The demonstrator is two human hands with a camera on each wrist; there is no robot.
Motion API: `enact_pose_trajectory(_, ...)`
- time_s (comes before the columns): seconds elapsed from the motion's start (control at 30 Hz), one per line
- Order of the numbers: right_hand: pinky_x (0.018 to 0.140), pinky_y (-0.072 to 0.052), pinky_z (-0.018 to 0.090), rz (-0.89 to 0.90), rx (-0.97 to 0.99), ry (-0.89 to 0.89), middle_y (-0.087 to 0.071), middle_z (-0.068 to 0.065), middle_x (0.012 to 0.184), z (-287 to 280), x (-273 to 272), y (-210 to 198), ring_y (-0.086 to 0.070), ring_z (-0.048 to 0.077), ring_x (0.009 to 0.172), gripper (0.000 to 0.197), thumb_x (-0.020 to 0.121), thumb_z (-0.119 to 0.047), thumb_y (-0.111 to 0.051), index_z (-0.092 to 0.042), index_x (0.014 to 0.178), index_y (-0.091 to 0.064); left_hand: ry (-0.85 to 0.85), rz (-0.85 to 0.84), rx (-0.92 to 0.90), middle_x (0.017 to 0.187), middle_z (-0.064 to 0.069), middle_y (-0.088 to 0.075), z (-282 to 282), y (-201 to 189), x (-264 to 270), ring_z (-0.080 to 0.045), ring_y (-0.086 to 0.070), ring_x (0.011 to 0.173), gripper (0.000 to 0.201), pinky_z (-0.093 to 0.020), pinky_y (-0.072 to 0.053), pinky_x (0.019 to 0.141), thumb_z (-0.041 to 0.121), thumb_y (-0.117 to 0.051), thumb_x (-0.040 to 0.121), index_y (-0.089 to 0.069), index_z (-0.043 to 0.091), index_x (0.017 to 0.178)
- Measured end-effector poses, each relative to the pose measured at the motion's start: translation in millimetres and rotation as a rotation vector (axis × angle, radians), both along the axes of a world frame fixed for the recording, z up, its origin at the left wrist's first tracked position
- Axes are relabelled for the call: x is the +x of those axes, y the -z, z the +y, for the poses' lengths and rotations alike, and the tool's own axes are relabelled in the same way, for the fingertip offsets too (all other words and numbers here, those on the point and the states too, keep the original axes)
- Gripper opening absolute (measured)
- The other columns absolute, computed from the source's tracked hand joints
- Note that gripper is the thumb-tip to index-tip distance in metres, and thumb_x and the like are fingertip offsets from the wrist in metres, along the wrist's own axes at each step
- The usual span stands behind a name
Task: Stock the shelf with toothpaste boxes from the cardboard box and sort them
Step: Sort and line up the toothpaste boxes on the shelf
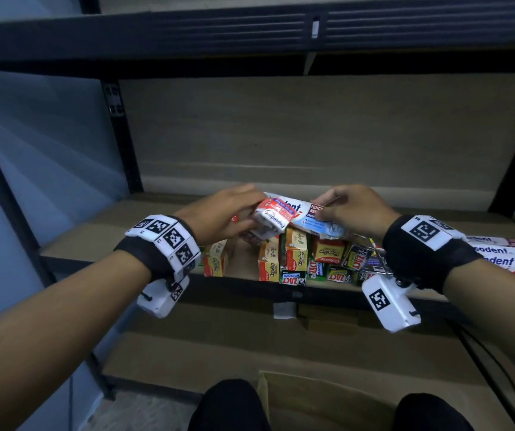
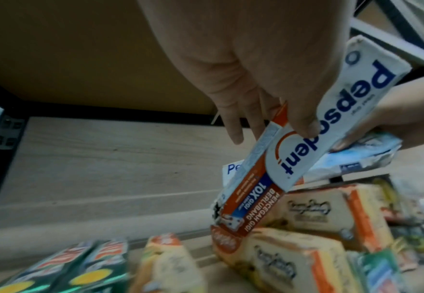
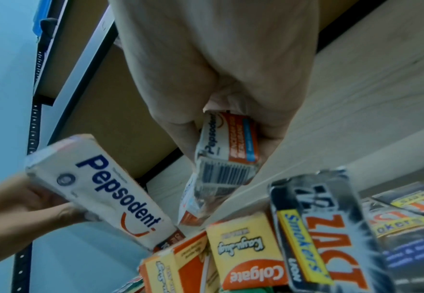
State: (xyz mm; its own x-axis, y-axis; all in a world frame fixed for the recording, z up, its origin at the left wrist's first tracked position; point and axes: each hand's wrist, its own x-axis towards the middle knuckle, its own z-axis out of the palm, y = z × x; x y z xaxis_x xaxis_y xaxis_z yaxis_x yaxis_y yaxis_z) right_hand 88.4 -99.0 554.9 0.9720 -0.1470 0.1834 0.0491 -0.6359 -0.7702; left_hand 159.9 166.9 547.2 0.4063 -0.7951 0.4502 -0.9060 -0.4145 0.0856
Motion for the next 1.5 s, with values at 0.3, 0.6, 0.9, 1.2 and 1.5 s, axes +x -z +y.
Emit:
enact_pose_trajectory(0.3, 0.071, -0.054, 0.021, -0.125, 0.131, -0.020, -0.072, 0.005, 0.085, -47.8, -24.5, -11.5, -0.064, 0.010, 0.072, 0.015, 0.086, -0.001, -0.072, -0.015, 0.080, -0.070, 0.117, 0.063, 0.030, 0.117, 0.004, -0.044, -81.8, -16.7, -26.7, -0.012, -0.052, 0.104, 0.039, -0.038, -0.051, 0.088, 0.022, -0.060, 0.096, -0.048, 0.020, 0.132)
enact_pose_trajectory(0.6, 0.067, -0.059, 0.026, -0.024, 0.210, -0.062, -0.076, 0.012, 0.096, -104.4, -27.7, -5.2, -0.071, 0.019, 0.084, 0.010, 0.088, 0.000, -0.069, -0.008, 0.091, -0.073, 0.007, 0.080, 0.251, 0.109, 0.014, -0.040, -129.3, -17.8, -24.0, -0.008, -0.046, 0.104, 0.043, -0.031, -0.046, 0.091, 0.030, -0.061, 0.095, -0.051, 0.031, 0.137)
enact_pose_trajectory(0.9, 0.073, -0.055, 0.031, -0.011, 0.267, -0.116, -0.073, 0.022, 0.103, -91.5, 0.0, 7.7, -0.068, 0.025, 0.083, 0.009, 0.089, -0.001, -0.068, -0.006, 0.094, -0.073, -0.045, 0.126, 0.173, 0.122, 0.010, -0.059, -132.7, -16.1, -9.6, -0.006, -0.054, 0.106, 0.052, -0.026, -0.048, 0.091, 0.038, -0.074, 0.084, -0.055, 0.030, 0.133)
enact_pose_trajectory(1.2, 0.084, -0.052, 0.051, 0.090, 0.242, -0.186, -0.076, 0.011, 0.102, -81.0, 24.5, 10.4, -0.069, 0.036, 0.092, 0.012, 0.095, -0.017, -0.064, -0.015, 0.104, -0.072, -0.145, 0.241, 0.180, 0.113, 0.014, -0.064, -84.2, -10.9, 13.0, -0.003, -0.058, 0.099, 0.042, -0.032, -0.053, 0.085, 0.047, -0.078, 0.078, -0.065, 0.031, 0.116)
enact_pose_trajectory(1.5, 0.080, -0.053, 0.027, -0.016, 0.162, -0.158, -0.073, -0.005, 0.109, -101.4, 11.4, 10.9, -0.068, 0.011, 0.095, 0.021, 0.103, -0.021, -0.050, -0.022, 0.108, -0.070, -0.104, 0.254, 0.092, 0.110, 0.015, -0.065, -84.5, -2.0, 19.8, -0.004, -0.060, 0.099, 0.033, -0.033, -0.056, 0.082, 0.044, -0.076, 0.081, -0.067, 0.030, 0.109)
